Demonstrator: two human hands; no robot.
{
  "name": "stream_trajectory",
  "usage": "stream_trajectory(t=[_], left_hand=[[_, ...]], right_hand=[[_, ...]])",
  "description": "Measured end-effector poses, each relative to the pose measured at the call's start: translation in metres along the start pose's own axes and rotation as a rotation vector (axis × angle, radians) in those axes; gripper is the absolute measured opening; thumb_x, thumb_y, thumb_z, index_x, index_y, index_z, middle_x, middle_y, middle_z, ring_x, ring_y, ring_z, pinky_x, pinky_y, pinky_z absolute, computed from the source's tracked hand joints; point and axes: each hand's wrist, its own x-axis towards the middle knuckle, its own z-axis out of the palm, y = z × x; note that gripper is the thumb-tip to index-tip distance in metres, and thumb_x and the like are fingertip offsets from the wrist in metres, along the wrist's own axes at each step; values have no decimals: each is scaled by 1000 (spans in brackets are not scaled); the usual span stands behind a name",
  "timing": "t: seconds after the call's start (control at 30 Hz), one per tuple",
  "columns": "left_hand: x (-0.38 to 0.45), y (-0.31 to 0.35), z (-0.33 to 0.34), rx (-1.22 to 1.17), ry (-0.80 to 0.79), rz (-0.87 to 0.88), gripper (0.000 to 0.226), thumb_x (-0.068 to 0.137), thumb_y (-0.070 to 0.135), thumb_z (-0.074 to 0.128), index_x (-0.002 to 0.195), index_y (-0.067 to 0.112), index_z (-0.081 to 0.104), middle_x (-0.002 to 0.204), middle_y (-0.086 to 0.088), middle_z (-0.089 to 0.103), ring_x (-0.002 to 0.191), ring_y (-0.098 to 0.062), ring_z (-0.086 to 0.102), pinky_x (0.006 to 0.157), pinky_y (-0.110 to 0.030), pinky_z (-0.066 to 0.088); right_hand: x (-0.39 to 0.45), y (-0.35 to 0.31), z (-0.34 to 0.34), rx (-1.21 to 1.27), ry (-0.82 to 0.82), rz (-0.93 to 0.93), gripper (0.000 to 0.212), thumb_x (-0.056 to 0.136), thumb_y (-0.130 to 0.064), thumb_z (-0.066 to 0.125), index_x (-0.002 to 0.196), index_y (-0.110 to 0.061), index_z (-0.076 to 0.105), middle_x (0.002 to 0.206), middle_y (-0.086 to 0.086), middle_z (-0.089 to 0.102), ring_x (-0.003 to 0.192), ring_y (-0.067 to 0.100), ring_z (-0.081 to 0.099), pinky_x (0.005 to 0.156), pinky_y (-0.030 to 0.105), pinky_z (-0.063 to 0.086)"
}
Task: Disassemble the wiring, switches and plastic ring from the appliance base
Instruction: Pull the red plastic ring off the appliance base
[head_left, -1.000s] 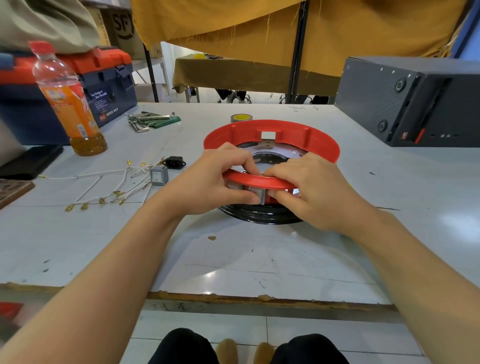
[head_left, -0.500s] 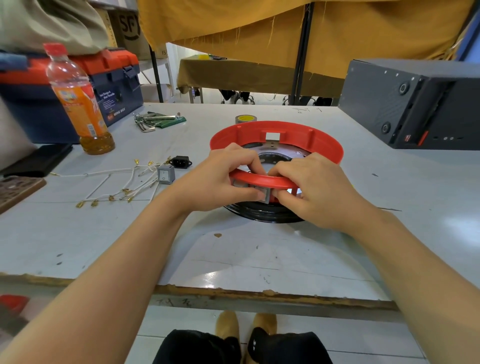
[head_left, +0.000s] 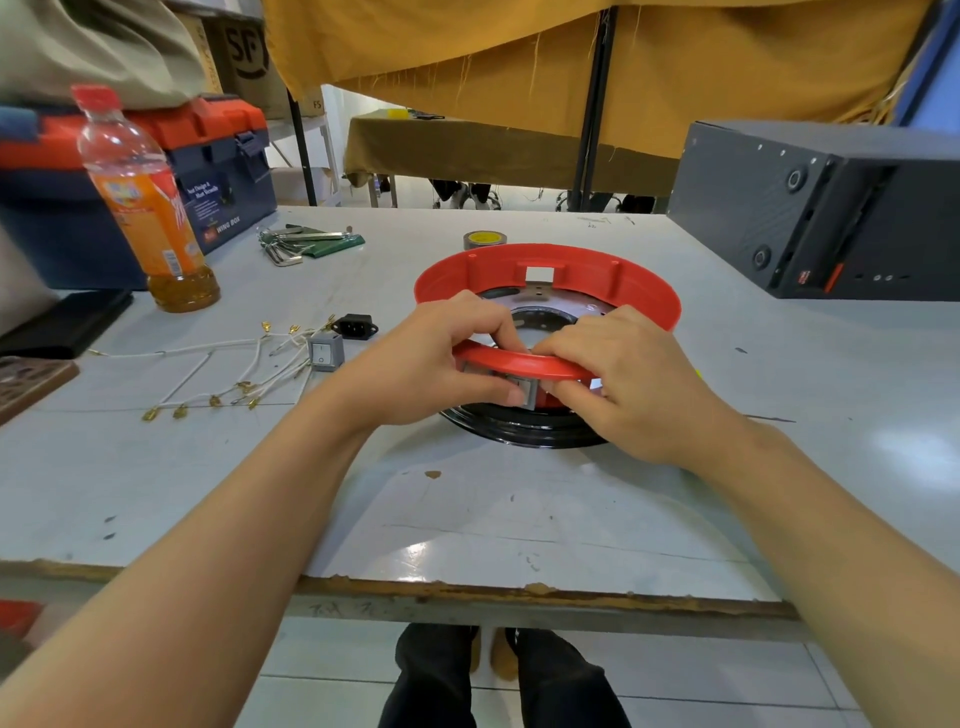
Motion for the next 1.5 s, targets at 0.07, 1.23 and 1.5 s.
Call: stream_trajectory(t=[0.07, 1.23, 1.5], left_hand=[[0, 1, 0, 1, 4, 3, 21, 73, 20, 80, 88, 21, 65, 95, 0, 59, 93, -12, 52, 85, -41, 42], [11, 2, -11, 189, -212, -83, 26, 74, 36, 76, 95, 30, 62, 108, 5, 58, 107, -13, 46, 94, -43, 41], [10, 0, -10, 155, -174, -43, 24, 75, 32, 77, 94, 24, 65, 105, 6, 62, 109, -10, 45, 97, -41, 38]], right_hand=[[0, -1, -2, -18, -20, -3, 26, 82, -19, 47, 96, -9, 67, 79, 2, 66, 74, 27, 56, 70, 31, 30], [14, 4, -9, 76, -145, 78, 13, 89, -33, 59, 95, -22, 63, 80, -13, 55, 78, 13, 50, 63, 27, 24], [9, 4, -7, 80, -84, 70, 17, 87, -30, 61, 78, -16, 64, 65, -12, 49, 67, 15, 48, 64, 27, 25]])
